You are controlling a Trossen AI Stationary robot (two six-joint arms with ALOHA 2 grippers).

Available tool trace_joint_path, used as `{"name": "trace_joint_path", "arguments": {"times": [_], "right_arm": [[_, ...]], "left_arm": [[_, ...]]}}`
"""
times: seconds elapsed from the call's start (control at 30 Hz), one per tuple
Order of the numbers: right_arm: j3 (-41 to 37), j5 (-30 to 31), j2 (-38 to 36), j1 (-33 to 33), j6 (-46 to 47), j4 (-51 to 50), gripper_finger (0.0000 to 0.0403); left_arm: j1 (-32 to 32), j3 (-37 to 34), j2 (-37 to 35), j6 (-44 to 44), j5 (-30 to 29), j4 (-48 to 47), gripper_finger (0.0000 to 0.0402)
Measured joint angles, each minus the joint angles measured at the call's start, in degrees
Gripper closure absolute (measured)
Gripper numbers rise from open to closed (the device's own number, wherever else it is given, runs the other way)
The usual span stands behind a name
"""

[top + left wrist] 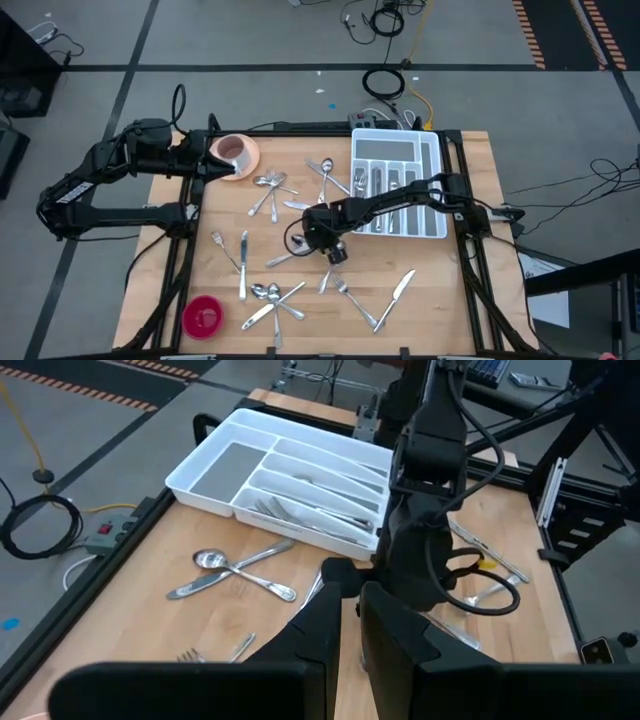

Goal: Sort silverware
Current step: Put the silver knife into the white silverware tray

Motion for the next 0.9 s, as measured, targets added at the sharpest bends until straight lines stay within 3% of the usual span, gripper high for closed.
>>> {"name": "trace_joint_path", "arguments": {"times": [0.2, 0.4, 0.73, 0.9], "right_arm": [[4.1, 1.8, 0.5, 0.7, 1.0, -2.8, 0.0395], [8.9, 7.7, 0.7, 0.3, 1.5, -6.8, 0.0397], [14.0, 10.0, 0.5, 0.1, 1.4, -11.4, 0.0399], [17.1, 14.7, 0.4, 0.2, -2.5, -17.2, 0.0399]], "left_arm": [[0.0, 0.0, 0.0, 0.2, 0.0, 0.0, 0.0355], [0.0, 0.0, 0.0, -0.1, 0.0, 0.0, 0.0355], [0.0, 0.0, 0.0, -0.1, 0.0, 0.0, 0.0355], [0.0, 0.0, 0.0, -0.1, 0.0, 0.0, 0.0355]]}}
